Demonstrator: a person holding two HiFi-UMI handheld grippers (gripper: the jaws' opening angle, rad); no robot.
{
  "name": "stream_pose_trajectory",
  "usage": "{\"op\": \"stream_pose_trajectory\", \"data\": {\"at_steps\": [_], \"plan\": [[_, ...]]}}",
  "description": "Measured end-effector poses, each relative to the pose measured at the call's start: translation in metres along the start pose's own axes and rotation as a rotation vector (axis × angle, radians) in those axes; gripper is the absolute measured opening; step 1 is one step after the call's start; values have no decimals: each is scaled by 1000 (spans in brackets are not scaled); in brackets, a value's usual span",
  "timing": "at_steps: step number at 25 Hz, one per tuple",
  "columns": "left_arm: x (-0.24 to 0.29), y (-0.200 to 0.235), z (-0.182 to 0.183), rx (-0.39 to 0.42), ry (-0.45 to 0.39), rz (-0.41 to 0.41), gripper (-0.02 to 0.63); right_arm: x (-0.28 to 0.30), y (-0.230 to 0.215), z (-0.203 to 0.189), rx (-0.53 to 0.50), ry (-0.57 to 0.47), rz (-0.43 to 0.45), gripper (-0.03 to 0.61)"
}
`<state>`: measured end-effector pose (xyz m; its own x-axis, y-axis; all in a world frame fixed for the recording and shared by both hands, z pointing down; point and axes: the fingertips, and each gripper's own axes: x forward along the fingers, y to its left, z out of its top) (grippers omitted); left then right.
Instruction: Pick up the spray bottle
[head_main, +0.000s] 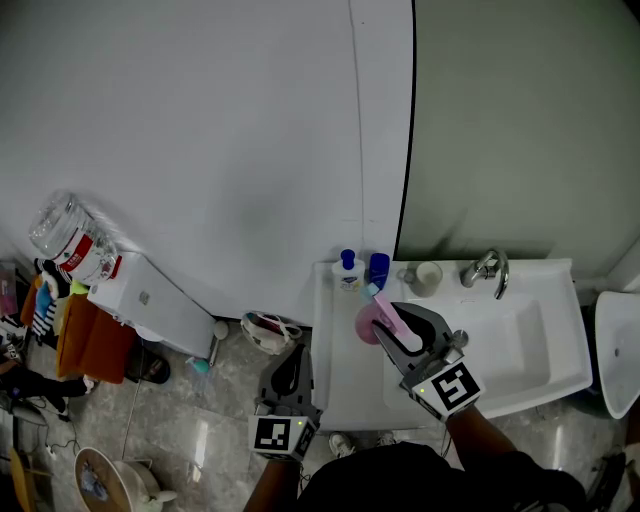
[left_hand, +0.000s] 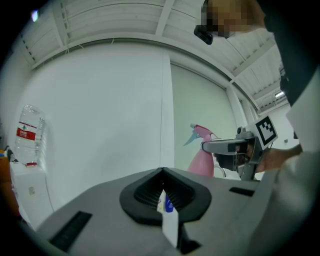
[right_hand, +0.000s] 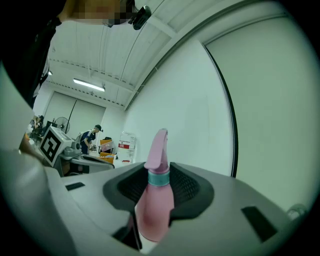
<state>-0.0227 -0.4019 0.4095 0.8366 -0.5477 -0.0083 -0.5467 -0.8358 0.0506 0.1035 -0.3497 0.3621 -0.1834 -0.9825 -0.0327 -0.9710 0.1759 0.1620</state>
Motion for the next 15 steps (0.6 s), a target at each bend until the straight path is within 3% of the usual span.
{"op": "stream_pose_trajectory", "data": {"at_steps": [15], "plan": [[-6, 1, -7, -10, 29, -24, -3, -2, 8, -14, 0, 49, -21, 133]]}}
